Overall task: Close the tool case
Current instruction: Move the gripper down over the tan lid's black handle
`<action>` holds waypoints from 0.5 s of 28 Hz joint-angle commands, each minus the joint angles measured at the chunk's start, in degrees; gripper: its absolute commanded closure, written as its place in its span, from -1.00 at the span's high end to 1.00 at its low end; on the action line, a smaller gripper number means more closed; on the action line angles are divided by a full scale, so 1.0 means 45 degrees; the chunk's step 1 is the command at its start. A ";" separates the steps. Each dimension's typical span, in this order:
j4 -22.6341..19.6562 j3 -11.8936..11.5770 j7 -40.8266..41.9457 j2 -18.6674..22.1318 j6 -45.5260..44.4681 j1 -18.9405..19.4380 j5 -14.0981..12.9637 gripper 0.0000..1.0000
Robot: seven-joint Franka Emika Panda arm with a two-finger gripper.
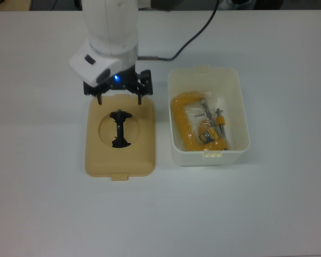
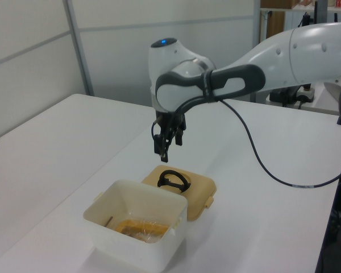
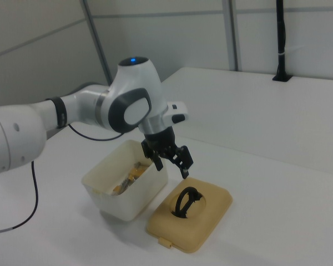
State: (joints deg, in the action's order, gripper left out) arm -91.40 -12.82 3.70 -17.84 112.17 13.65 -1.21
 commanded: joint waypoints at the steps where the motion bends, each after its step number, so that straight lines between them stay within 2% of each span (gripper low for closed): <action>1: -0.0354 0.1087 -0.0529 -0.0332 0.0678 -0.0900 0.0502 1.00; 5: -0.0373 0.2163 -0.0763 -0.0586 0.0891 -0.1936 0.0794 1.00; 12: -0.0393 0.2400 -0.1077 -0.0919 0.1302 -0.2290 0.1127 1.00; 14: -0.0393 0.2652 -0.1096 -0.0938 0.1303 -0.2504 0.1167 1.00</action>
State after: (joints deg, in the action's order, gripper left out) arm -92.12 -3.13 0.62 -22.27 116.29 4.17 2.71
